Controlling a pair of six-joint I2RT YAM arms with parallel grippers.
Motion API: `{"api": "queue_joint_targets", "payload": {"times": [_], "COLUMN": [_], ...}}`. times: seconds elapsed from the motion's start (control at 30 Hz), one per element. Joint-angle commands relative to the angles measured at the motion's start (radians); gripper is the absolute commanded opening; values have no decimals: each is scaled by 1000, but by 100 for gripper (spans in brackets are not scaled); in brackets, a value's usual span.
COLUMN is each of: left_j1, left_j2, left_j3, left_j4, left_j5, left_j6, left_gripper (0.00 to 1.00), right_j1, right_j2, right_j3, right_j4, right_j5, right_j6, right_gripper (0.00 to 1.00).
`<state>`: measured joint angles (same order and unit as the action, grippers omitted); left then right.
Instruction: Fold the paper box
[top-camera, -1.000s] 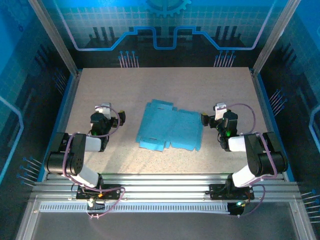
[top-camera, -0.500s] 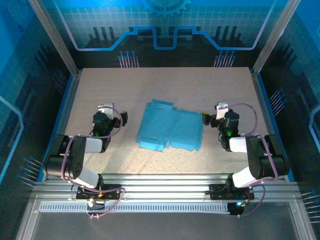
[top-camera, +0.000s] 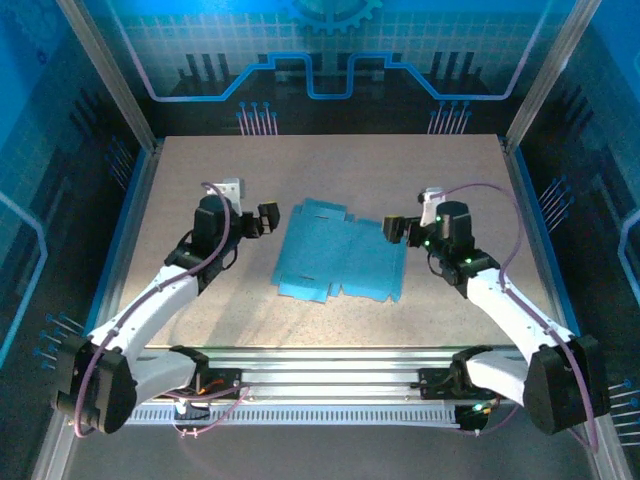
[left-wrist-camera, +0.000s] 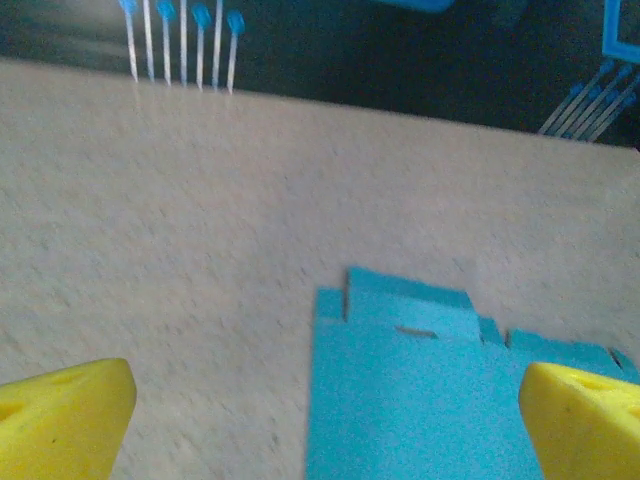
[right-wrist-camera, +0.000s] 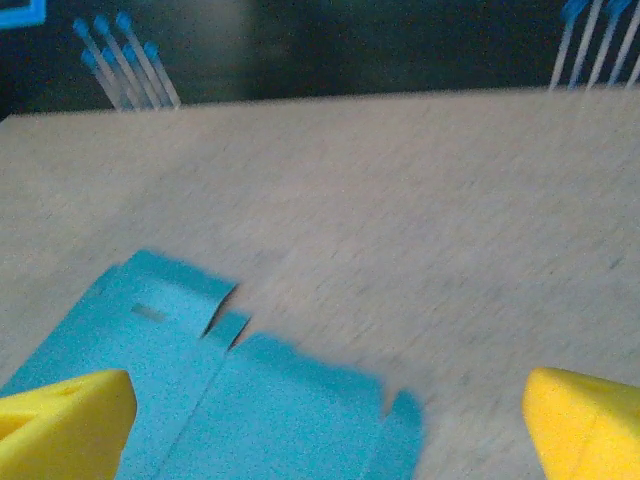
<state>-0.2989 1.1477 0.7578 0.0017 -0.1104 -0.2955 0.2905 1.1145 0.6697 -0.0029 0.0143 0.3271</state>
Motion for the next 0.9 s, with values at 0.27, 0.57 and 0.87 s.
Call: {"api": "queue_joint_targets", "payload": {"times": [0.27,0.57,0.87], "left_j1": [-52,-117,-153], "left_j2": [172,348,494], "left_j3": [43,151,244], "left_j4": [-244,-277,-291], "left_j5": [226,181,109], "left_j6": [-183,-176,-194], "left_gripper": [99,99,99], "right_j1": [87,86,84], "right_j2": [-11,35,102], "right_j3": [-43,-93,-123], "right_j4": [-324,-327,-271], "right_j5": [-86,-123,-164], "right_j6": [368,392,439], "right_gripper": [100,100,100]}}
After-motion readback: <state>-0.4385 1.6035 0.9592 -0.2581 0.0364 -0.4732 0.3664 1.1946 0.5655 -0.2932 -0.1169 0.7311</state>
